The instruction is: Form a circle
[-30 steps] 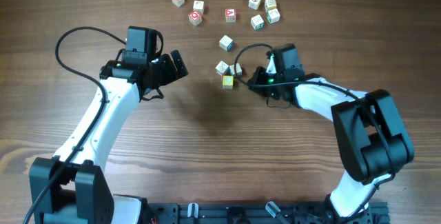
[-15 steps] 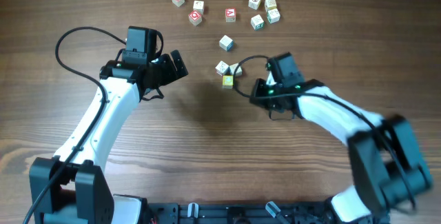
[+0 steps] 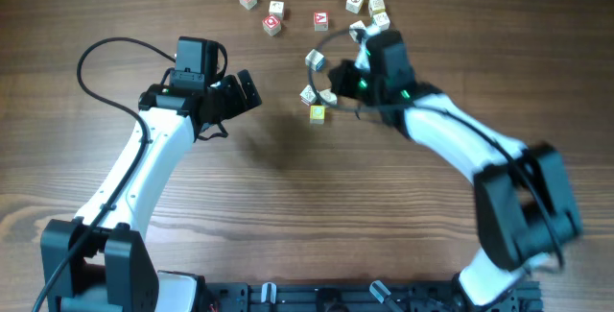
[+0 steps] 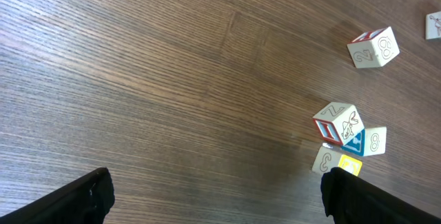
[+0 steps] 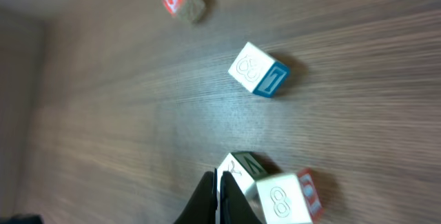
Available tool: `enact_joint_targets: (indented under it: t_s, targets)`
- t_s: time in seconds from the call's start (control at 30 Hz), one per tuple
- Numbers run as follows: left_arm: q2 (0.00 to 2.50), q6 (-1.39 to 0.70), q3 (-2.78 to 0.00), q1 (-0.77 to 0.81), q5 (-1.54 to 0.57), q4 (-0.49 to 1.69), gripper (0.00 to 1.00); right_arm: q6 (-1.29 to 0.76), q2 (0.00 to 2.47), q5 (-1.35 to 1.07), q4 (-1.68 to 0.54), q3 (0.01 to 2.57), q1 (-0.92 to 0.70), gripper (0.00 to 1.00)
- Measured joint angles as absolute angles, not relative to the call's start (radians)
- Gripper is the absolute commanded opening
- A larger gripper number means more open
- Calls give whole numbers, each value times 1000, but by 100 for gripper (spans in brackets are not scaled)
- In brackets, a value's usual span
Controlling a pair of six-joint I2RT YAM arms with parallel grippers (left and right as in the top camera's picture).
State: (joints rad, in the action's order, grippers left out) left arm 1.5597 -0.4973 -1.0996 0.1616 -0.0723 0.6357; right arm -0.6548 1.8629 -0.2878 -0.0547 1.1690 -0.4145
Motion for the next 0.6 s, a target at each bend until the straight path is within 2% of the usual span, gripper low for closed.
enact_joint_targets:
  t_s: [0.3,0.6]
  targets:
    - [1560,-497,-1100,162,-72,636,100,-626,2090,-341,-315,1623,-466,4]
    - [1560,-497,-1099,162,-72,636,100,-627,2212,-387,-449,1688,-540,5]
